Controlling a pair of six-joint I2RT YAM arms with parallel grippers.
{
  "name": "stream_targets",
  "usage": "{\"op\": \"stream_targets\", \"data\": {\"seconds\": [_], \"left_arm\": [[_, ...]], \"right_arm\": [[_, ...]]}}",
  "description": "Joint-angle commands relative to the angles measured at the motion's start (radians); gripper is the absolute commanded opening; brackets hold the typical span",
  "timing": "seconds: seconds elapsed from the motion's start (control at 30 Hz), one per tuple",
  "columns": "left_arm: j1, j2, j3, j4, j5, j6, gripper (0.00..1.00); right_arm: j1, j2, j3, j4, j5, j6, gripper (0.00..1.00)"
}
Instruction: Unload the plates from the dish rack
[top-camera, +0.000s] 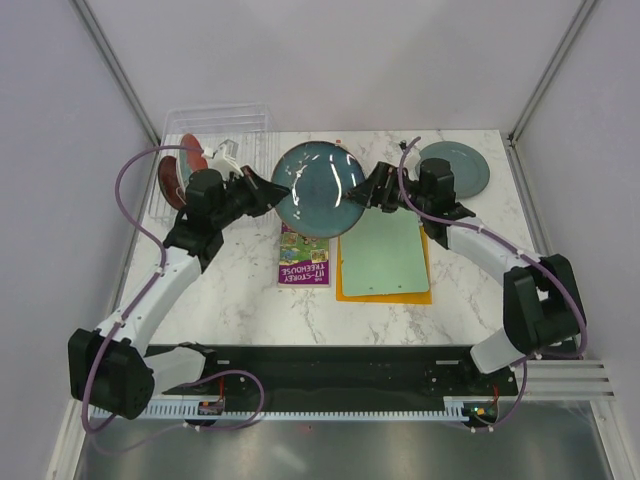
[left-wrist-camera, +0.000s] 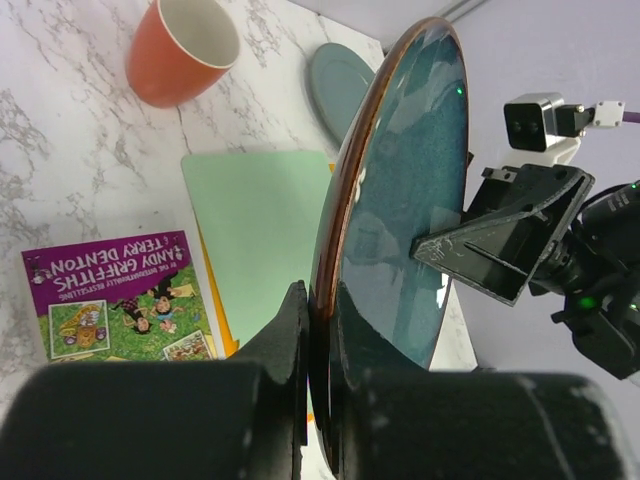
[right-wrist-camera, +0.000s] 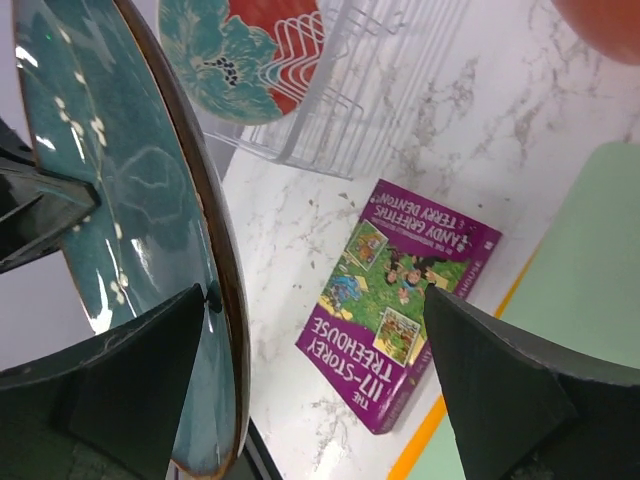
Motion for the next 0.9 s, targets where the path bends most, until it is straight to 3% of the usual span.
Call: {"op": "stream_targets", "data": {"seconds": [0.0,0.03,0.1,0.13,0.17,0.3,0.33,0.37,0.43,0.47,0.57,0.7,0.87], "left_arm": [[-0.003,-0.039,-0.008,0.29,0.102,-0.162,0.02],[-0.004,-0.039,-0.022,0.293,0.102,-0.165,0.02],[-0.005,-0.039,-0.031,0.297,0.104,-0.166,0.02],[-0.006,-0.041,-0.039,0.297,0.102,-0.166,0.02],[-0.006,-0.041,-0.043,0.297,0.1,-0.166,0.02],[-0.006,-0.032,-0.05,0.267,0.084,-0.148,0.06],[-0.006,-0.03,-0.039,0.221,0.071,-0.136,0.19],[-0.006,-0.027,-0.031,0.19,0.064,-0.12,0.48],[-0.006,-0.027,0.005,0.114,0.009,-0.042,0.62],[-0.006,-0.03,0.021,0.018,-0.023,-0.009,0.79],[-0.005,-0.053,0.067,-0.145,-0.229,0.137,0.89],[-0.005,-0.116,0.073,-0.212,-0.512,0.315,0.92],[-0.006,-0.186,0.049,-0.21,-0.685,0.464,0.93]], "right_arm": [[0.021,0.032,0.021,0.165,-0.063,0.064,0.91],[0.022,0.045,0.026,0.176,-0.069,0.067,0.81],[0.022,0.057,0.032,0.197,-0.083,0.079,0.28],[0.024,0.062,0.035,0.2,-0.086,0.084,0.07],[0.022,0.062,0.034,0.217,-0.089,0.087,0.0],[0.016,0.034,0.029,0.19,-0.071,0.062,0.0],[0.012,-0.004,0.032,0.161,-0.008,0.017,0.0],[0.004,-0.023,0.037,0.092,0.017,-0.008,0.0],[-0.036,-0.07,0.08,-0.002,0.104,-0.083,0.0],[-0.056,-0.084,0.09,-0.058,0.126,-0.099,0.0],[-0.203,-0.116,0.138,-0.12,0.149,-0.102,0.0],[-0.405,-0.081,0.231,-0.189,0.143,-0.134,0.0],[-0.507,0.064,0.373,-0.252,0.163,-0.163,0.0]]}}
